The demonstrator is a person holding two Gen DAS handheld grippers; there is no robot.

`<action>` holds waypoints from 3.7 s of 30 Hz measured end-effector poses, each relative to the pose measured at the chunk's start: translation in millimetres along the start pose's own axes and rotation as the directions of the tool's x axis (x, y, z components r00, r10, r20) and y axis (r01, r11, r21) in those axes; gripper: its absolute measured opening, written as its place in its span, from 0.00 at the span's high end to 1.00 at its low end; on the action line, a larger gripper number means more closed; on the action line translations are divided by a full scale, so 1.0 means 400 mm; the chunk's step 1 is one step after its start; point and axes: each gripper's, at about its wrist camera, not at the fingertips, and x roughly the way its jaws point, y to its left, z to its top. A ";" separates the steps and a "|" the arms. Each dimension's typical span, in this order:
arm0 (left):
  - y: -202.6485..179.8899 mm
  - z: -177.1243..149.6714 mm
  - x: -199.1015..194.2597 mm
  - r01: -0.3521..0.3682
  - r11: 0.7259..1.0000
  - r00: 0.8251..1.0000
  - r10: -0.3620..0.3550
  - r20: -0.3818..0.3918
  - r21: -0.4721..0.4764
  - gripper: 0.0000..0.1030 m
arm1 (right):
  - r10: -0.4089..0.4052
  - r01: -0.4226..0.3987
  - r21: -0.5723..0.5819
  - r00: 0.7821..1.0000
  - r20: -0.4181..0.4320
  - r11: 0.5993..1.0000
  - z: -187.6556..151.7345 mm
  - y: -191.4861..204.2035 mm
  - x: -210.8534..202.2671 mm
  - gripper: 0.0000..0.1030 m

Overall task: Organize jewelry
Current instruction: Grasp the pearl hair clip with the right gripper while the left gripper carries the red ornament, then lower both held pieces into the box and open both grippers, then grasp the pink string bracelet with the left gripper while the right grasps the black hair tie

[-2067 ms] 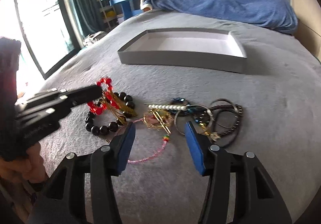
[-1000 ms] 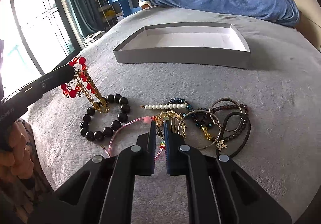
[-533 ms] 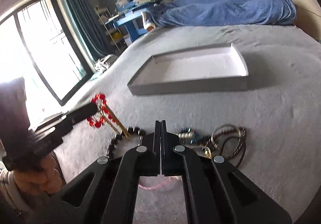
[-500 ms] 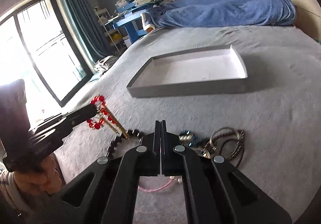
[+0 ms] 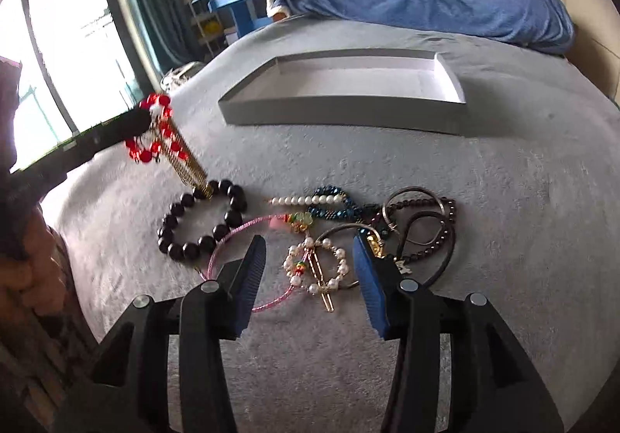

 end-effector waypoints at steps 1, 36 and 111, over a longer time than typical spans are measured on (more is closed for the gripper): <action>0.001 0.001 0.001 0.001 1.000 1.000 -0.001 0.000 -0.001 0.95 | 0.000 0.000 -0.009 1.000 -0.004 1.000 -0.001 0.005 0.007 0.54; 0.045 0.195 0.102 0.005 1.000 0.998 -0.006 0.059 0.013 0.95 | 0.006 -0.022 0.137 0.994 0.111 0.990 0.270 -0.164 0.056 0.61; -0.123 -0.089 0.124 0.089 0.985 0.988 -0.069 -0.136 0.146 0.37 | -0.228 0.211 0.146 0.968 0.107 0.966 -0.015 -0.199 -0.032 0.06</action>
